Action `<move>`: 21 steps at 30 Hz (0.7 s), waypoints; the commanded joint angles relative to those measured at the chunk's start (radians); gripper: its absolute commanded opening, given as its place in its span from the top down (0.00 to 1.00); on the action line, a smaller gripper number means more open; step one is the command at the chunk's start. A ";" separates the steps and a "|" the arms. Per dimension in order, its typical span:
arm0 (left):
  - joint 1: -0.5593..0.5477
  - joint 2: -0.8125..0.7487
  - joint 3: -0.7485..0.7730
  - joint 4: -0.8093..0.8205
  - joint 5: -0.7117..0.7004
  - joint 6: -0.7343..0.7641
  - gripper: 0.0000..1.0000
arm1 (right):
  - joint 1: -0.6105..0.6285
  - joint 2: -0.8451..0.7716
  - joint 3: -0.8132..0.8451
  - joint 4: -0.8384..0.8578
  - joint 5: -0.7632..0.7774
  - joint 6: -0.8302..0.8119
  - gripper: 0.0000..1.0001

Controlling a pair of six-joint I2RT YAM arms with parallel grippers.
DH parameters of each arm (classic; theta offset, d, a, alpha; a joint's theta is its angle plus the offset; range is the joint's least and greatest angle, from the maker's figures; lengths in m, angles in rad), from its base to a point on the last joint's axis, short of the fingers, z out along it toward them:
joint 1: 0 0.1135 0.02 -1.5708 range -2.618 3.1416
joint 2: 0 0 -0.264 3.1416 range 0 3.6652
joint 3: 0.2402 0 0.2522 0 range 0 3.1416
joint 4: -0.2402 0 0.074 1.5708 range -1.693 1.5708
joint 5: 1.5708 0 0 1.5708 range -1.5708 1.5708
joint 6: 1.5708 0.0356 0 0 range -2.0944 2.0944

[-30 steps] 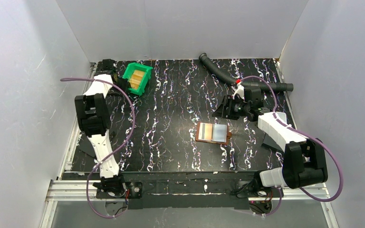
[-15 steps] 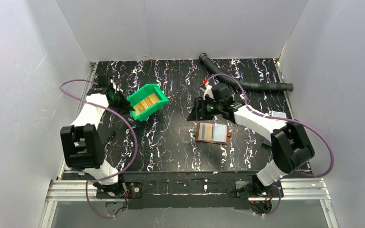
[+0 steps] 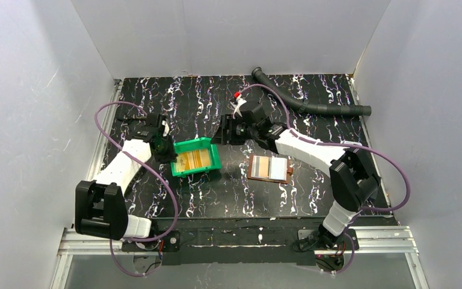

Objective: Put the credit cards into the card holder
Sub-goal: Move the storage box to the center of the board.

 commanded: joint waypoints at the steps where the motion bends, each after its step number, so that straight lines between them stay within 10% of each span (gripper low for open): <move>1: -0.040 -0.049 -0.010 0.022 -0.124 0.020 1.00 | 0.045 0.050 0.047 0.124 0.026 0.047 0.37; 11: -0.088 -0.095 -0.075 0.070 -0.163 -0.051 1.00 | 0.187 0.220 -0.045 0.512 0.065 0.184 0.52; 21: -0.106 -0.106 -0.087 0.074 -0.182 -0.042 1.00 | 0.207 0.339 -0.020 0.551 0.124 0.101 0.64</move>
